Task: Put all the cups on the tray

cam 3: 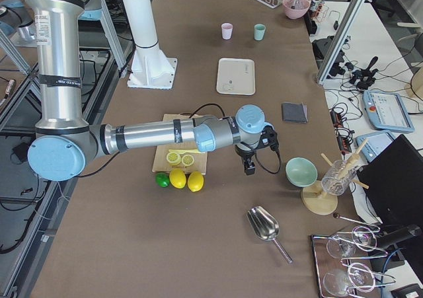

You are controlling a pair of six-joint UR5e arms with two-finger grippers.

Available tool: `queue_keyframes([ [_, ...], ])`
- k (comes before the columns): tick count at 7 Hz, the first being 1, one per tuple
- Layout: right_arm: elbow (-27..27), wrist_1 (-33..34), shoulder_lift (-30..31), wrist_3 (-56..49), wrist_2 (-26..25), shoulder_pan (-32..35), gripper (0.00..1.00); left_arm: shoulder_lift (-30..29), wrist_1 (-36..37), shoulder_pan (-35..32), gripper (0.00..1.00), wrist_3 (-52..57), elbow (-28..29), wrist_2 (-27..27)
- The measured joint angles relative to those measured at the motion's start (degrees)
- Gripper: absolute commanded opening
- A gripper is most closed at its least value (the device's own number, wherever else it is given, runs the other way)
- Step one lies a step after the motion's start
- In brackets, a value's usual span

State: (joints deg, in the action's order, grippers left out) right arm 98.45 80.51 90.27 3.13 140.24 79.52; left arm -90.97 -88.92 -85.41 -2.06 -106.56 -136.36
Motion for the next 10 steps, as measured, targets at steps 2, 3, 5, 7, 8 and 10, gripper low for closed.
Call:
queue_keyframes([
  [2, 1.25, -2.71, -0.67, 7.23, -0.07, -4.98, 0.99, 0.06, -0.41, 5.03, 0.98, -9.93, -3.49, 0.26],
  [3, 1.5, -6.77, -0.74, 13.71, -0.37, -8.28, 0.99, -0.29, -0.68, 8.33, 0.98, -15.74, -5.36, 0.51],
  [5, 1.53, -13.66, -0.76, 24.66, -1.71, -14.3, 0.94, -2.09, -1.38, 15.54, 0.98, -26.97, -7.94, 3.41],
  [7, 1.41, -15.57, -1.65, 29.84, -4.88, -20.49, 0.78, -3.92, -1.58, 20.7, 0.98, -33.48, -8.51, 5.95],
  [8, 1.23, -15.75, -1.9, 30.86, -6.23, -23.08, 0.6, -4.45, -1.6, 22.38, 0.98, -35.28, -8.54, 6.87],
  [10, 0.27, -15.8, -2.16, 31.79, -7.34, -26.2, 0.0, -4.89, -1.63, 24.23, 0.98, -37.1, -8.5, 7.71],
])
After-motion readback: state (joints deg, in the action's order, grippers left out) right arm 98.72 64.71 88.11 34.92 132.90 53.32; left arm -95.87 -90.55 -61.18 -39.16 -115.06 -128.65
